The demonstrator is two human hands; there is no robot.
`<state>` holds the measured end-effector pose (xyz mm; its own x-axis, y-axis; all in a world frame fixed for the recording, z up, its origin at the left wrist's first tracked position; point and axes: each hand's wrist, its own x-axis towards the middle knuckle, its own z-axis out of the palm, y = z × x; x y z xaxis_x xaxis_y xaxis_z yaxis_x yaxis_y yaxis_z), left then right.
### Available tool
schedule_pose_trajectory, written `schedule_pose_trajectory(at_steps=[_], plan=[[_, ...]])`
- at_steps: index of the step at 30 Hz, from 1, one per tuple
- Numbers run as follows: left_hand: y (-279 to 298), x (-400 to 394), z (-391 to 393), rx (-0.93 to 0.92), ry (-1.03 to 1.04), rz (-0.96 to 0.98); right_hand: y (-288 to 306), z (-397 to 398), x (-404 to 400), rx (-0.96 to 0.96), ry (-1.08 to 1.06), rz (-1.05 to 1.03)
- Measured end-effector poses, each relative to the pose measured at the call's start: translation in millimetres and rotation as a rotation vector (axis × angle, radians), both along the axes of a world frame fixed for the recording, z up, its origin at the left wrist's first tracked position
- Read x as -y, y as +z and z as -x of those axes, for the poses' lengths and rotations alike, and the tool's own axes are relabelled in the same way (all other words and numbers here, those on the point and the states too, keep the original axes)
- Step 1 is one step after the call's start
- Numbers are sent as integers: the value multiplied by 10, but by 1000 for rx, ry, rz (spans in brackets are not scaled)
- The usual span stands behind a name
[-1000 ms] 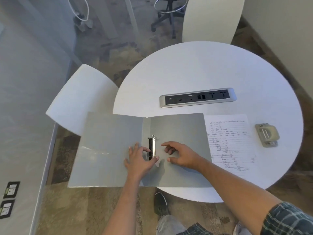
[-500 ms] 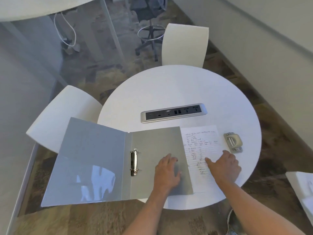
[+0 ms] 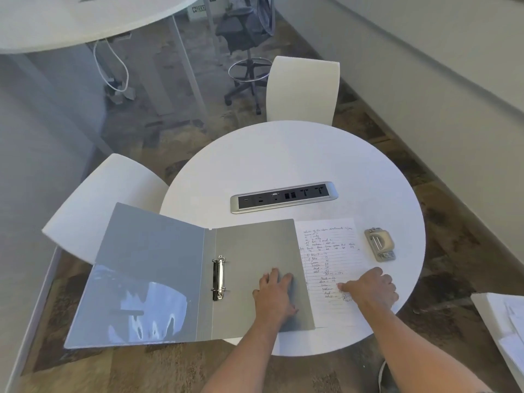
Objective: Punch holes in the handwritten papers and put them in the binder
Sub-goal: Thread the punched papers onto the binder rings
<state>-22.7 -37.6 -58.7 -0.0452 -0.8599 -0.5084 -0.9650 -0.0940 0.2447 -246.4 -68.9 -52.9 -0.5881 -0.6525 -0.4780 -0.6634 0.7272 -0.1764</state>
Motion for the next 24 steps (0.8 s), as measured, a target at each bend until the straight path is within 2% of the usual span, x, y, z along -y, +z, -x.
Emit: schedule_pose_trajectory(at_steps=[7,13,18,21,24], plan=[[-37,-15,26,43,-11,43,5,42,15,-22,-9,-22],[-16,-5,41,52,-8,48,34,-21,-57,-20,-28,105],[-27,-18,37,66,-15,51,69,-78,4,-17,-55,82],[-34,-16,39,72,-21,51,75,55,66,114,-151,86],[-38,-15,49,76,-22,55,-57,161,90,386,-236,86]])
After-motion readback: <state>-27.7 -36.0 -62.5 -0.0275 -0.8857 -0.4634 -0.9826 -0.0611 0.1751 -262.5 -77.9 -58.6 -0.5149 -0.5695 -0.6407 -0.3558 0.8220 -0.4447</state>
